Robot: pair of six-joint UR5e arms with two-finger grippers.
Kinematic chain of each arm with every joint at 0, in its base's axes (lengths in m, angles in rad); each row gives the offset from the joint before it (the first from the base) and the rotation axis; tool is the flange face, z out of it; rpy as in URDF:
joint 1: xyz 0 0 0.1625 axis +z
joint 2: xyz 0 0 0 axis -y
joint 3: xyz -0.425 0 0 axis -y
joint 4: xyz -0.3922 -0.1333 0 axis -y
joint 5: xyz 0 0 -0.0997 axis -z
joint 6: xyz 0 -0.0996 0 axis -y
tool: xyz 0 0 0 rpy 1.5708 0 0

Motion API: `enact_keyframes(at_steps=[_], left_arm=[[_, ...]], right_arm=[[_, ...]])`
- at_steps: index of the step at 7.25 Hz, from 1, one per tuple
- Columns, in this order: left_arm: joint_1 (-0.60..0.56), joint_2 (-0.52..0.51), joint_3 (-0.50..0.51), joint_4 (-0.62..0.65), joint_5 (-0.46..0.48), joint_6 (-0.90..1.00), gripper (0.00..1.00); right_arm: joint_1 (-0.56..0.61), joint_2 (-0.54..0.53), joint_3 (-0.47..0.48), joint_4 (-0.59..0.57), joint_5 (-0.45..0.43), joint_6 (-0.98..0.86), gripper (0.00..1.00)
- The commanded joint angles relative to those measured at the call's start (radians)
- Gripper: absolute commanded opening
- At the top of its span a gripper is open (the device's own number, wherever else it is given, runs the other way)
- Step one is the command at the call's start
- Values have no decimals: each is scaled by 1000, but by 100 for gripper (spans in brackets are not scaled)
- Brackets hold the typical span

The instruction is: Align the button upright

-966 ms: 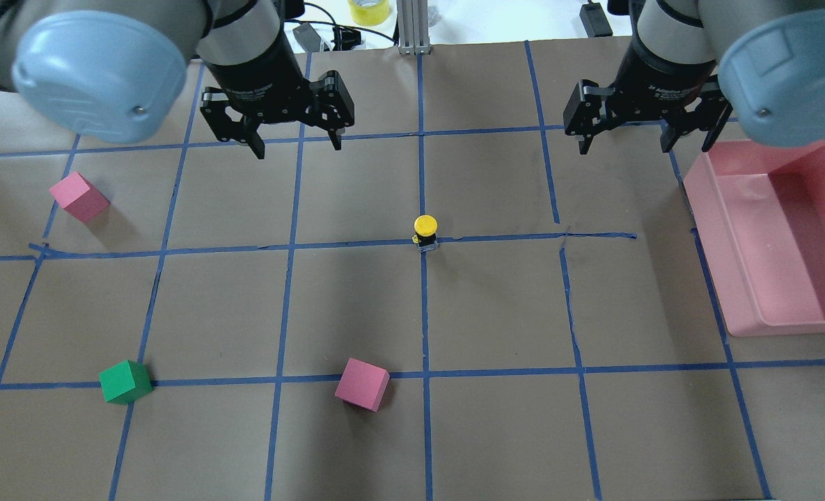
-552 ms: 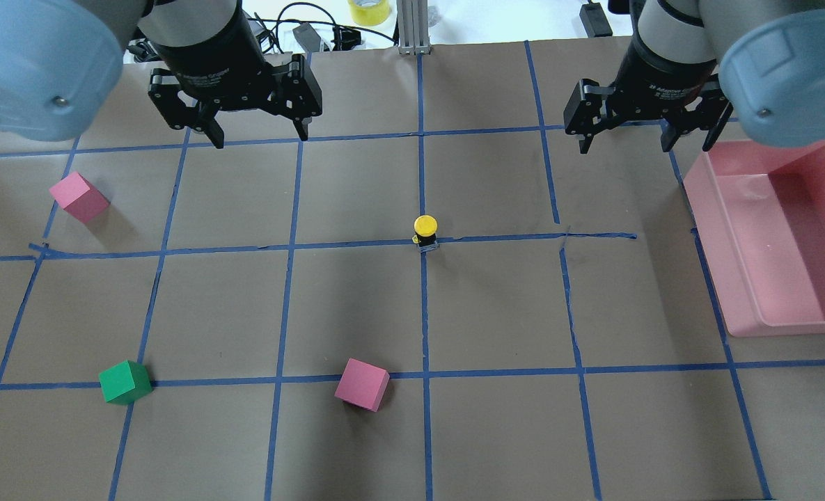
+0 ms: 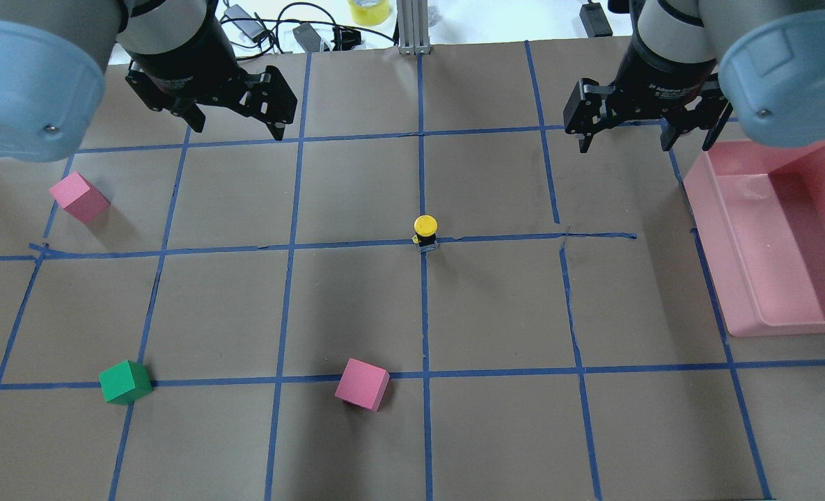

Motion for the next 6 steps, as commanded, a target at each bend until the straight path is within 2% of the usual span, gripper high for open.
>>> enact_keyframes(at_steps=[1, 6], left_arm=[[53, 4, -19, 37, -43, 8, 100], [53, 27, -13, -41, -34, 14, 100]], right_arm=[[0, -1, 1, 0, -1, 2, 100], [2, -1, 1, 2, 0, 0, 100]])
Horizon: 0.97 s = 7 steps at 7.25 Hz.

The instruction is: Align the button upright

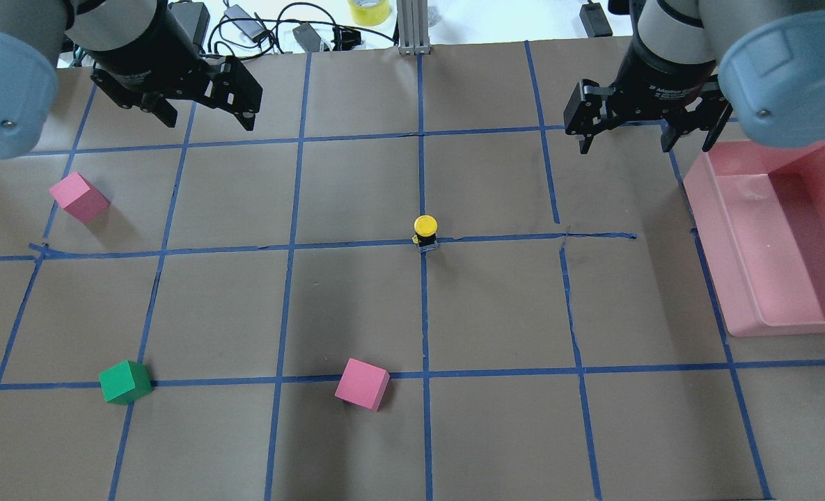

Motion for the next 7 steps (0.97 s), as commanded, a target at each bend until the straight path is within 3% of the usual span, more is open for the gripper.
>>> enact_keyframes(at_steps=[1, 7], left_arm=[[0, 6, -3, -23, 0, 0, 100], [0, 9, -5, -25, -5, 2, 100]], right_arm=[[0, -1, 0, 0, 1, 0, 100], [1, -1, -5, 11, 12, 0, 100]])
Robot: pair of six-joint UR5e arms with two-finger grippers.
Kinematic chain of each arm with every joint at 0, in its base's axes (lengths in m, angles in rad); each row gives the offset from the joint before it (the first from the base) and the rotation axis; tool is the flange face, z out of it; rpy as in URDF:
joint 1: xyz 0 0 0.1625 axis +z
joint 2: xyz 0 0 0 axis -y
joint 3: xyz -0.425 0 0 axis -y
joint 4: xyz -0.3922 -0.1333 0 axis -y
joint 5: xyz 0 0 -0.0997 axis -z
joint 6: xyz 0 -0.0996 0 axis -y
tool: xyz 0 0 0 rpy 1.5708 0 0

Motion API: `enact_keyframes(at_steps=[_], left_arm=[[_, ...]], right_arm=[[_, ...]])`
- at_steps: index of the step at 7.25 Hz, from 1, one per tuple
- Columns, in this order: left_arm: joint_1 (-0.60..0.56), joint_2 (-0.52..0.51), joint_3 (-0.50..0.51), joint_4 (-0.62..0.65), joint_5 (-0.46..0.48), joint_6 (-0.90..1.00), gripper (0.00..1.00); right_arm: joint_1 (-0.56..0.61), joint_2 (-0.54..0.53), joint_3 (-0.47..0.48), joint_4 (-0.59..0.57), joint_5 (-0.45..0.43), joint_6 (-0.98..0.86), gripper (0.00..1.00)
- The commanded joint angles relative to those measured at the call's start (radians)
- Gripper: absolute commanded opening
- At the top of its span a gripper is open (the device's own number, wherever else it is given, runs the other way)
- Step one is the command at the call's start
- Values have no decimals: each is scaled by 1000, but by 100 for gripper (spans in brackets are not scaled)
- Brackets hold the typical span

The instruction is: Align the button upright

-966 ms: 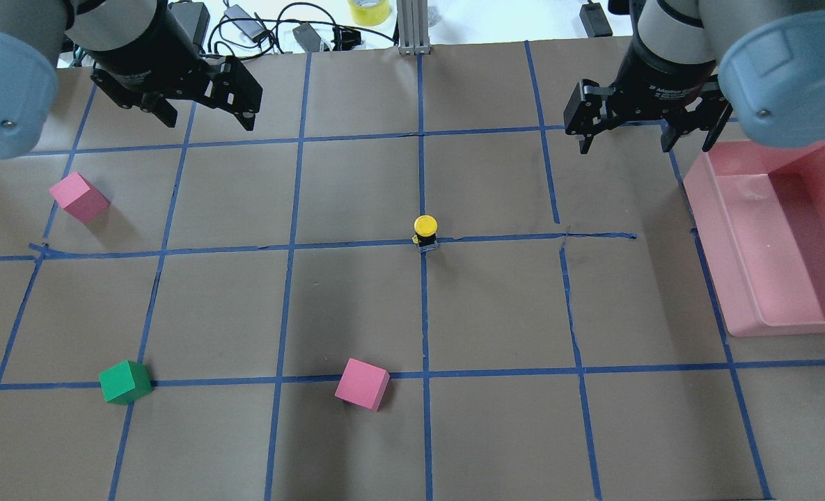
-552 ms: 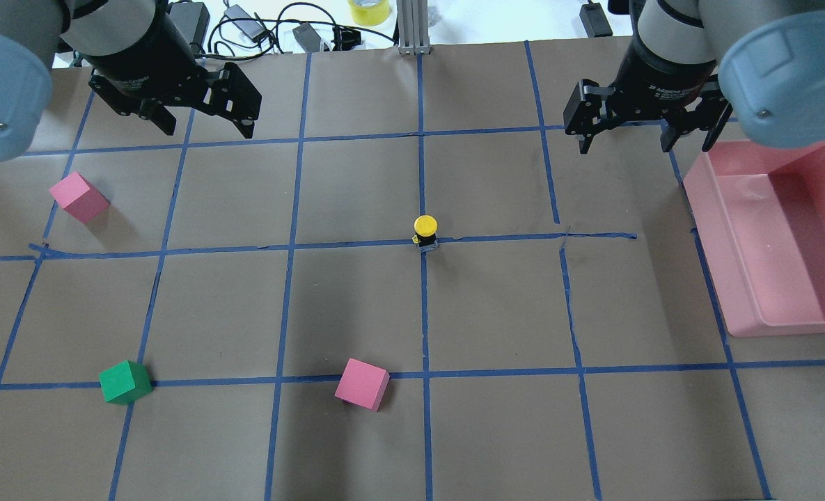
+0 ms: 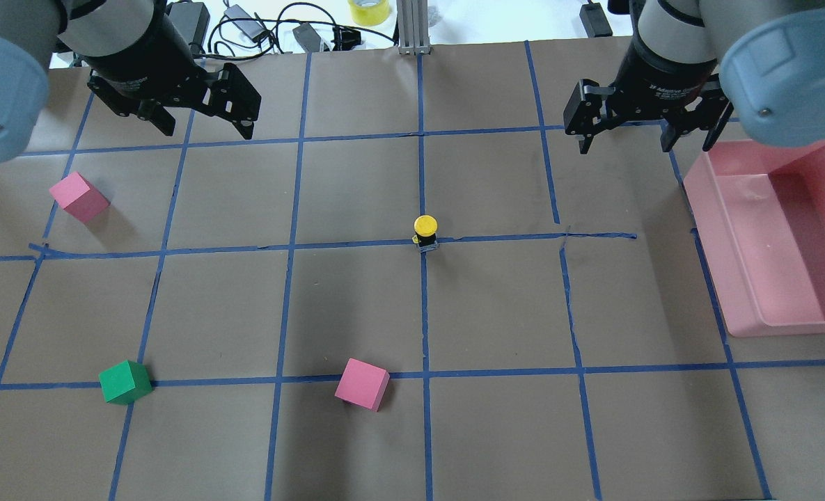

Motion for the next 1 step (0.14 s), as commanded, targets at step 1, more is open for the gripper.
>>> enact_keyframes(at_steps=[1], left_arm=[[2, -2, 0, 1, -4, 0, 100]], right_arm=[[0, 0, 1, 2, -5, 3, 100]])
